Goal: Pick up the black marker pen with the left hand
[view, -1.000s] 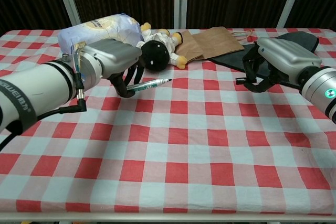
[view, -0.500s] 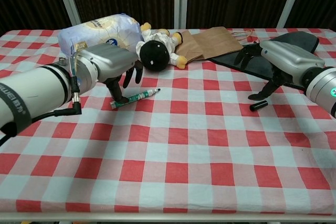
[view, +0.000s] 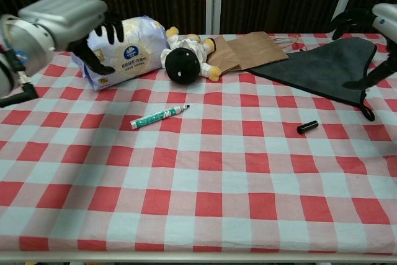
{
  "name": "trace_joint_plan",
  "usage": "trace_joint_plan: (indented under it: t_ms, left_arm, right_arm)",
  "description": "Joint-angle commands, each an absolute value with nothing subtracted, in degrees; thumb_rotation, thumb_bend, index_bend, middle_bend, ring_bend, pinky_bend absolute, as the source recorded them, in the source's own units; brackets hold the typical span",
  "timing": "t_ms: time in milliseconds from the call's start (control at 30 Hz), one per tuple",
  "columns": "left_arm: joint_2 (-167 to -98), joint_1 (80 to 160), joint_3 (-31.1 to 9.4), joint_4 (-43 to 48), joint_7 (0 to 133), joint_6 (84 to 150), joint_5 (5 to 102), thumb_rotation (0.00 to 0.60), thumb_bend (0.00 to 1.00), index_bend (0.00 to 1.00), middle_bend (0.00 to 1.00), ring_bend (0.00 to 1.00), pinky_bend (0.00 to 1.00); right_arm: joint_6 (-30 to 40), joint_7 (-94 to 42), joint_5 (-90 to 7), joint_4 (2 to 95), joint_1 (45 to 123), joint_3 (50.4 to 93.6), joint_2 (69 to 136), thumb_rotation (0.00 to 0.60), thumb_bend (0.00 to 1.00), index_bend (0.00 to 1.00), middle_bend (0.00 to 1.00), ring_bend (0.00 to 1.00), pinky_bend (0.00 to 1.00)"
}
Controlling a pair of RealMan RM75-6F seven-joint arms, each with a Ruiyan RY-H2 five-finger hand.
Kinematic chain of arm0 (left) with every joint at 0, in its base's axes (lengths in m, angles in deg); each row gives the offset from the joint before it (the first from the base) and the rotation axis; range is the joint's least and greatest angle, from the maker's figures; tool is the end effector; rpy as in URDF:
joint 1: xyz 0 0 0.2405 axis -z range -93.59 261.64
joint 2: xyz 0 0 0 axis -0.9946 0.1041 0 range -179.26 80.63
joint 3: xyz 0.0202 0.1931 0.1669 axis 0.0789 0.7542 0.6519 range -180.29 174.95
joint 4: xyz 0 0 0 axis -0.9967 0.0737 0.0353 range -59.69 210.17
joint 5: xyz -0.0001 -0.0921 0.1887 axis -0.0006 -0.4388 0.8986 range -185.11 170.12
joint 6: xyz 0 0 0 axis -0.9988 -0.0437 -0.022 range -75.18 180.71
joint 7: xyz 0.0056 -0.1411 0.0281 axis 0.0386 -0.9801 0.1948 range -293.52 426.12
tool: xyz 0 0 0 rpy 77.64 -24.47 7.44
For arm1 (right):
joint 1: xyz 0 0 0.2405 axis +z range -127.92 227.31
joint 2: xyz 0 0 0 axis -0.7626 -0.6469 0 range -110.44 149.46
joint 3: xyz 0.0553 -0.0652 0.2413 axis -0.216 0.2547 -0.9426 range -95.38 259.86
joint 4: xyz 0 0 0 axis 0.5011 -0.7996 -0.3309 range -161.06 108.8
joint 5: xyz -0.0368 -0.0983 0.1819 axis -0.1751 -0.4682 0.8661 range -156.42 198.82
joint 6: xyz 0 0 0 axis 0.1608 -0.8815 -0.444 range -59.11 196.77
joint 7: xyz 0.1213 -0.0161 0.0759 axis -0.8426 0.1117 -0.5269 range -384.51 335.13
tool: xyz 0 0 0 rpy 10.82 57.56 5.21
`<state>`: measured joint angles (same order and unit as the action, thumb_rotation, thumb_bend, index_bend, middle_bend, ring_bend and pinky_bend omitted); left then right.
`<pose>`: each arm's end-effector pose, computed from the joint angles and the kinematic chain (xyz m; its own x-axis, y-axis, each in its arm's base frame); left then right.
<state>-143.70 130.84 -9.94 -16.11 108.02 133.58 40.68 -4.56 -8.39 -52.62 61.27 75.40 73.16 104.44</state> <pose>-0.1259 0.3311 -0.0051 0.5463 0.0519 0.8360 0.8309 -0.1598 -0.5330 -0.2186 -0.2940 0.0432 0.3705 -0.0368 0.9281 -0.9163 -0.1779 0.3587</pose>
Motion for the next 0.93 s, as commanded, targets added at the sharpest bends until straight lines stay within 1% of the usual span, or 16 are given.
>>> trace_joint_plan:
  t_ms: [33,133,267,367,467,633,700,933]
  left_arm:
    - [-139.23,121.76,-4.86,-19.9,99.89,143.64,50.29,0.6,0.16,0.31,0.26,0.23,0.2]
    - [-138.44,115.24,-1.69,-20.92,94.83,149.53,54.21,0.6,0.15,0.31,0.26,0.2,0.19]
    - [-137.83,108.61,1.42,-20.18,89.18,153.6,57.48,0.6,0.15,0.31,0.26,0.19,0.19]
    - [-137.04,104.75,3.67,-19.64,87.37,154.46,58.77,0.6,0.15,0.31,0.26,0.19,0.2]
    - [-136.36,101.04,5.12,-20.1,85.71,155.48,59.59,0.6,0.15,0.31,0.26,0.2,0.21]
    - [-135.33,97.12,5.88,-20.95,86.06,157.1,61.76,0.6,0.15,0.31,0.26,0.2,0.21]
    - [-135.04,96.17,5.36,-20.66,86.34,157.26,62.57,0.6,0.15,0.31,0.26,0.19,0.21]
    - [-134.2,94.65,3.17,-21.04,86.58,154.26,63.11,0.6,0.15,0.31,0.26,0.19,0.21]
  right_arm:
    - [-7.94,-2.87,-51.49,69.52,69.76,77.47,96.6,0.6,0.0,0.05,0.1,0.0,0.0]
    - [-13.19,-3.85,-53.42,71.97,65.1,80.09,93.85,0.6,0.0,0.02,0.07,0.0,0.0]
    - [-18.4,-5.48,-56.96,72.03,60.27,83.4,92.85,0.6,0.0,0.01,0.06,0.0,0.0]
    - [-20.86,-7.03,-59.61,71.45,57.39,85.71,92.55,0.6,0.0,0.01,0.06,0.0,0.0]
    - [-22.64,-9.09,-61.36,71.31,55.18,86.94,92.08,0.6,0.0,0.01,0.06,0.0,0.0]
    - [-24.28,-9.58,-63.07,71.17,53.05,87.39,91.84,0.6,0.0,0.0,0.06,0.0,0.0]
    - [-23.93,-9.56,-63.2,70.8,52.71,87.23,92.38,0.6,0.0,0.0,0.06,0.0,0.0]
    - [-21.59,-9.69,-62.4,69.76,52.49,86.06,93.61,0.6,0.0,0.0,0.05,0.0,0.0]
